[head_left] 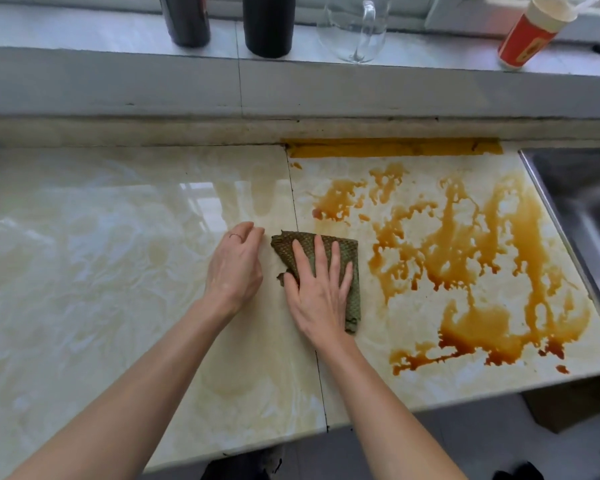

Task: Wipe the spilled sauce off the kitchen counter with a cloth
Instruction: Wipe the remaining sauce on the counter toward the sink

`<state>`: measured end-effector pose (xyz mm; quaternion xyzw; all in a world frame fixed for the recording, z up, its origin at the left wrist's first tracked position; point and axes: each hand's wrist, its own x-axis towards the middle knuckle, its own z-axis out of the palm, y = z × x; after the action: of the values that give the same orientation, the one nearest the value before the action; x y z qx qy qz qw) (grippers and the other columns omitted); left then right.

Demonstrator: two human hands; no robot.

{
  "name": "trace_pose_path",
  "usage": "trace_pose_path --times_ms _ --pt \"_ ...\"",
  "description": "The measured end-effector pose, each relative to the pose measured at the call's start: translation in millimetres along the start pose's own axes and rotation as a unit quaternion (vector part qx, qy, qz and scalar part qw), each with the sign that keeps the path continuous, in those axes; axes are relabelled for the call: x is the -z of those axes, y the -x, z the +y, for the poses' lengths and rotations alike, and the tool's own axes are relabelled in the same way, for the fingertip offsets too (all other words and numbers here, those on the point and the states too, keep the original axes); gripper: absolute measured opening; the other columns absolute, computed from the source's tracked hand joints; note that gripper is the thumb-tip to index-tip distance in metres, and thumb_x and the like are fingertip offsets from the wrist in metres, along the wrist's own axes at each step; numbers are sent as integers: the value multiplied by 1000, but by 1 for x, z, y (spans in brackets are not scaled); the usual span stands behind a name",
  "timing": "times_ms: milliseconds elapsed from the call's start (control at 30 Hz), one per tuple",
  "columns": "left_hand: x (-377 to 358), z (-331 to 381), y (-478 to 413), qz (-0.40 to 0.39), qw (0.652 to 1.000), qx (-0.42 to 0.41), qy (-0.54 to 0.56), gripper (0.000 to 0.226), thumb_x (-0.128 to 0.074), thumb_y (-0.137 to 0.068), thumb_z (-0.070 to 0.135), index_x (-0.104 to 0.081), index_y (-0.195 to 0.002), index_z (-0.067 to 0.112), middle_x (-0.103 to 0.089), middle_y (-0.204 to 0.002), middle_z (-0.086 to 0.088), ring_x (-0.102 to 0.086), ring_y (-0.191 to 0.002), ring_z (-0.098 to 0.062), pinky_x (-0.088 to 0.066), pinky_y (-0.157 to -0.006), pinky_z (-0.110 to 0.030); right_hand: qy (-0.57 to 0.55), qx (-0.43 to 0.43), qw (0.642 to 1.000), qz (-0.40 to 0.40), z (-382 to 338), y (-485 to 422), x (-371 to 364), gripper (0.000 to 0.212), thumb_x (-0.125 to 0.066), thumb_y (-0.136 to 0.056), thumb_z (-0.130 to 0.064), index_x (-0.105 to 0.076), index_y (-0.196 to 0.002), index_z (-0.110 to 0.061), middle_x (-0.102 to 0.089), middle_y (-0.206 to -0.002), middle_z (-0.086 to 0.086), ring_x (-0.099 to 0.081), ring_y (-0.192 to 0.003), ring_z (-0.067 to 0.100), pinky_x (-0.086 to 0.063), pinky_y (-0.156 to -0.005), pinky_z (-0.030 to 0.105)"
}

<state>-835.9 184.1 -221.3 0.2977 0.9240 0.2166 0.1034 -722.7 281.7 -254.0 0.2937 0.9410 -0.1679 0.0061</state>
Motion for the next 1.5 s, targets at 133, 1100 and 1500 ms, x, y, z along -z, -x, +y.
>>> trace_pose_path --times_ms 133,1100,1500 --pt "-3 0 -12 2 1000 -4 8 42 -38 -92 7 -43 -134 8 -37 -146 -11 -37 -132 -27 -36 -106 -34 30 24 999 8 3 -49 5 55 -25 -100 -50 -19 -153 -38 -6 -164 -1 6 -150 25 10 -117 50" --pt "14 -1 -71 -30 998 -45 -41 59 -41 -89 -3 -23 -145 4 -22 -154 -9 -19 -142 -20 -20 -113 -23 57 35 998 17 -26 -170 11 50 -32 -103 -39 -18 -151 -48 -7 -163 -13 9 -147 39 11 -110 67" --pt "13 -7 -73 -37 998 -43 -23 60 -41 -90 -5 -24 -146 7 -21 -155 -7 -20 -143 -19 -22 -112 -24 59 14 998 24 -3 -170 20 48 -28 -103 -42 -19 -149 -49 -9 -162 -16 10 -148 35 7 -112 69"
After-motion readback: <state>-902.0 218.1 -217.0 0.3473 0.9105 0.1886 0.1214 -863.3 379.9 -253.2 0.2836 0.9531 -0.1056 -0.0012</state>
